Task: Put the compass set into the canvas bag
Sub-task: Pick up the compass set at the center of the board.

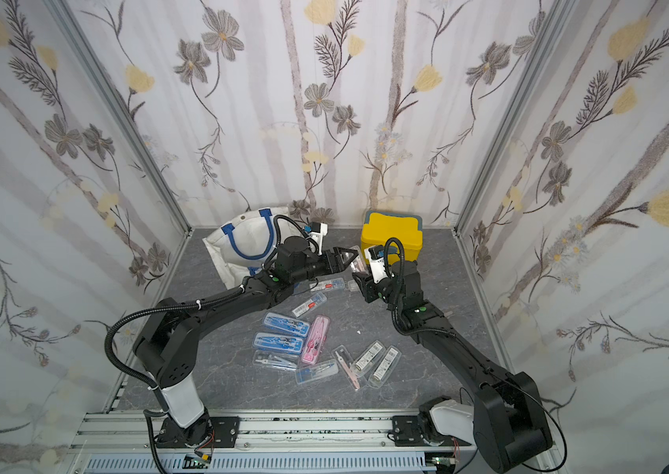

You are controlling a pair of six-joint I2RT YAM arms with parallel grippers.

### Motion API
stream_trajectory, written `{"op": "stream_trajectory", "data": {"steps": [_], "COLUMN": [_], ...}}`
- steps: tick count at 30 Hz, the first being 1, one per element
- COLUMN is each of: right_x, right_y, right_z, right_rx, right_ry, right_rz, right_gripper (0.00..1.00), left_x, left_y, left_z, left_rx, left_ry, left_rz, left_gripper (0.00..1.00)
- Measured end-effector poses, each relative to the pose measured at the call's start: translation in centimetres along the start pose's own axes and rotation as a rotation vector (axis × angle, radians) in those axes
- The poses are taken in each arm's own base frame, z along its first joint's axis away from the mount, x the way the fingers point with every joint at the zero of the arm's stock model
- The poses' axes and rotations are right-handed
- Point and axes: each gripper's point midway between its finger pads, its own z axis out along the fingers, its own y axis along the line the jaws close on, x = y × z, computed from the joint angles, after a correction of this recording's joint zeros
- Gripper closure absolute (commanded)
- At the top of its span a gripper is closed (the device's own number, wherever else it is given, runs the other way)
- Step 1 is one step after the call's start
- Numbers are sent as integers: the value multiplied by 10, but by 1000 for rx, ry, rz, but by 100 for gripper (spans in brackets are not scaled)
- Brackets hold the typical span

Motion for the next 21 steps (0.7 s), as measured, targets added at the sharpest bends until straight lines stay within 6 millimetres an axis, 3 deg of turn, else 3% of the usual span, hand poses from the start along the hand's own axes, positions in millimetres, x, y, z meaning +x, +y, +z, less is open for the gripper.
{"op": "stream_trajectory", "data": {"steps": [8,17,21], "right_x": [-1,-2,-2], "right_y": [0,-1,-2], "right_z": [0,1,2], "right_rx": [1,2,3], "right_ry": [-6,-12,-11], "right_rz": [-1,9,15], "right_gripper": [63,62,60], "left_x": [7,11,10], "left_y": [-8,-2,-1], "left_z": [8,11,11], "left_rx": [84,71,68], "left_ry": [29,33,31], "left_rz": [-56,-73,-73], "left_gripper": [71,92,95]}}
